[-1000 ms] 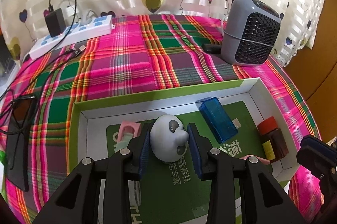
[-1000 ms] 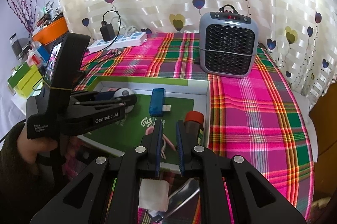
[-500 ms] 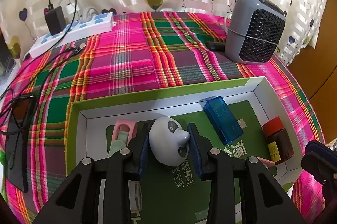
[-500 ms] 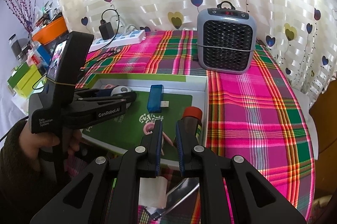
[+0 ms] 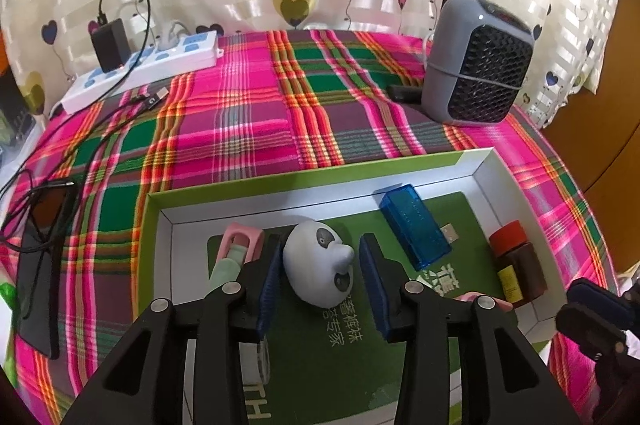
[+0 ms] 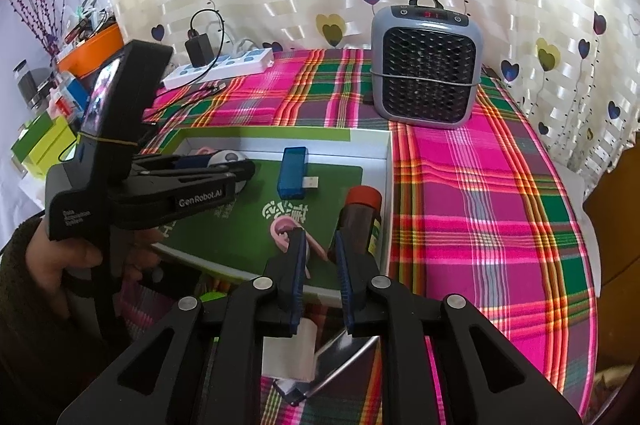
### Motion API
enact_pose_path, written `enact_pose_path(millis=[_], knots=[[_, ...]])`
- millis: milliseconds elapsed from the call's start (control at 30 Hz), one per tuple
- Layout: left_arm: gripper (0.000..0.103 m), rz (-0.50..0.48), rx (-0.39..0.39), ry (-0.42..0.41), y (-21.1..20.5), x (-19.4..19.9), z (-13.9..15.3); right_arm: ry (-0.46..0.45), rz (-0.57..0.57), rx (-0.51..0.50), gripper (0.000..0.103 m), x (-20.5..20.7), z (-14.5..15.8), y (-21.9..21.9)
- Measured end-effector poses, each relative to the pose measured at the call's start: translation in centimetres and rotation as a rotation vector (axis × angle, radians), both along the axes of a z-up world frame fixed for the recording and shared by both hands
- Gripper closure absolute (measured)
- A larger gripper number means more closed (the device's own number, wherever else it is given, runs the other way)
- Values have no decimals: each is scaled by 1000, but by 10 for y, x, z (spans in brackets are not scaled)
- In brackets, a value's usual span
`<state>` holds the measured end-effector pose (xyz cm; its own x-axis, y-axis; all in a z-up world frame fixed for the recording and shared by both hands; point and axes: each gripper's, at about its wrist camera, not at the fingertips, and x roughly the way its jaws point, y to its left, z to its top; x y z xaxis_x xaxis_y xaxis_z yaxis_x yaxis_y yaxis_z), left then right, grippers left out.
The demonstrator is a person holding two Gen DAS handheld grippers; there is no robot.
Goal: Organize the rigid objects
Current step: 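Lower the panda toy into the box and open the left tool, then withdraw both tools from the box toward the remaining objects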
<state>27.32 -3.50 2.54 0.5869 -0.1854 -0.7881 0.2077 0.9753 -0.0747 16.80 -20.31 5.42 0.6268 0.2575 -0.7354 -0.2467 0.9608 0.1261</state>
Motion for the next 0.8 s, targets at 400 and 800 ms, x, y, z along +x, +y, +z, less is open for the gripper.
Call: enact_pose_path(millis=[400, 800], knots=[[63, -21, -27, -48, 1, -32, 23, 2, -12, 1, 75, -11, 2, -1], [63, -11, -42, -73, 10, -71, 35, 1, -20, 11, 72, -28, 1, -1]])
